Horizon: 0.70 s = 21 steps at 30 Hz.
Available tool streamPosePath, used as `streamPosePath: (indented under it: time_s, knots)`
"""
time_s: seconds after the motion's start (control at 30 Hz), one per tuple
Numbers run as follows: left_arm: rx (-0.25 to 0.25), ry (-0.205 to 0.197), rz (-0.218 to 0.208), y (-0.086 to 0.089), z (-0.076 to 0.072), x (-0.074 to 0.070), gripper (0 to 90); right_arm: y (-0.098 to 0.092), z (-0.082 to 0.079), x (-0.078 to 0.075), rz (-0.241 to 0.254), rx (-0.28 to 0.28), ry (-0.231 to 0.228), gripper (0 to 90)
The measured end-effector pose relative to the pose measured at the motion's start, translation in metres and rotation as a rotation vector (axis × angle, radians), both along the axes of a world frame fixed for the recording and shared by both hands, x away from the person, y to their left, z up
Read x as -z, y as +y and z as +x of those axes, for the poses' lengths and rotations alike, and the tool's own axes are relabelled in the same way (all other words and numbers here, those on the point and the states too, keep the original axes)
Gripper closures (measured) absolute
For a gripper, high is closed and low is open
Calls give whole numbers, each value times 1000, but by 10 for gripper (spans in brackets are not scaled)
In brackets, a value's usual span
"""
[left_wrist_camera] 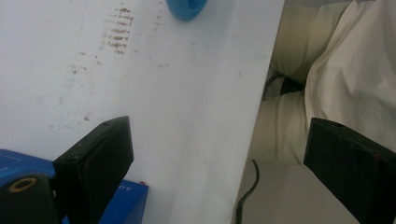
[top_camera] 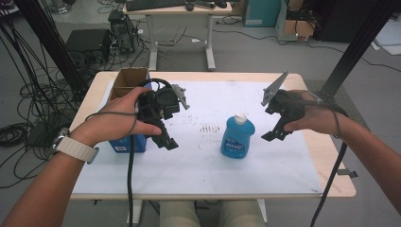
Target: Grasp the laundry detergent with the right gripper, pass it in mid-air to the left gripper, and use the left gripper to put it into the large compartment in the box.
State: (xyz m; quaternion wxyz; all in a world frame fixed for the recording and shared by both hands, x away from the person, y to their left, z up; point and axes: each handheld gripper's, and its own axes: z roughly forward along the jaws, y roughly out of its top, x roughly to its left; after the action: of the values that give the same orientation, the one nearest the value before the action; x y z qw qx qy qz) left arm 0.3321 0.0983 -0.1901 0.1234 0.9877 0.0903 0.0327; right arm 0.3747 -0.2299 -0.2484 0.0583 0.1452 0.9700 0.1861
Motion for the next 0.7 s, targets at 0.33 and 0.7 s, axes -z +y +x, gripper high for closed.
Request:
streamPosePath:
  time_s: [0.33, 0.7]
  knots:
    - [5, 0, -9, -1, 3, 2, 85, -5, 1, 15, 46, 46, 7, 43]
    - [0, 4, -13, 0, 4, 5, 85, -7, 3, 31, 139, 60, 13, 46]
